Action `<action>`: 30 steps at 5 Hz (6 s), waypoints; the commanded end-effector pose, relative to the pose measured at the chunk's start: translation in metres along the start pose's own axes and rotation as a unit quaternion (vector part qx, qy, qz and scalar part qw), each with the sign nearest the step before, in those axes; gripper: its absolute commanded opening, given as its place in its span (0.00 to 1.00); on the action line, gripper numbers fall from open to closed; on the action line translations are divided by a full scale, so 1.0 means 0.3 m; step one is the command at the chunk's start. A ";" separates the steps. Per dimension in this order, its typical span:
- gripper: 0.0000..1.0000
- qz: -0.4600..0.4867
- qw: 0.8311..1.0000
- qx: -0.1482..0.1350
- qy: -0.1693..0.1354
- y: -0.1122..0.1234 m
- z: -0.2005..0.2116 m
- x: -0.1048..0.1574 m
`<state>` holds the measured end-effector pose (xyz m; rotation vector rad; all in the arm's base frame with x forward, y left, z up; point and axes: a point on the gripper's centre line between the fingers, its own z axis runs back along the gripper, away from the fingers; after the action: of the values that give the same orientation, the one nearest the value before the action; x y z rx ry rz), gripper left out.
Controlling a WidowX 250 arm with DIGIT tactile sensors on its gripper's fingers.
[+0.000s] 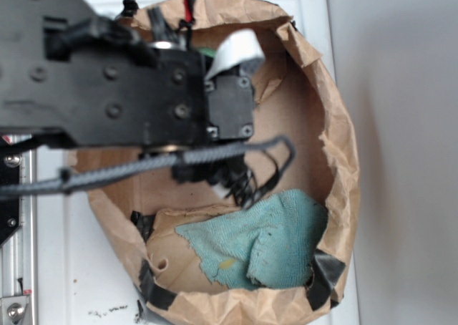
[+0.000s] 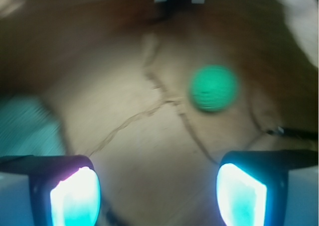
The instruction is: Grab the green ball.
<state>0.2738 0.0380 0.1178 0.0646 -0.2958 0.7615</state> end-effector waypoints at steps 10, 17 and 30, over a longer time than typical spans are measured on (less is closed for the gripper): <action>1.00 0.199 0.962 0.153 -0.111 0.356 -0.081 -0.116; 1.00 0.313 0.943 0.095 -0.068 0.243 -0.178 -0.014; 1.00 0.360 0.924 0.085 -0.096 0.055 -0.195 0.069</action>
<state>0.2882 0.0692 0.0385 0.2608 -0.3780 1.5003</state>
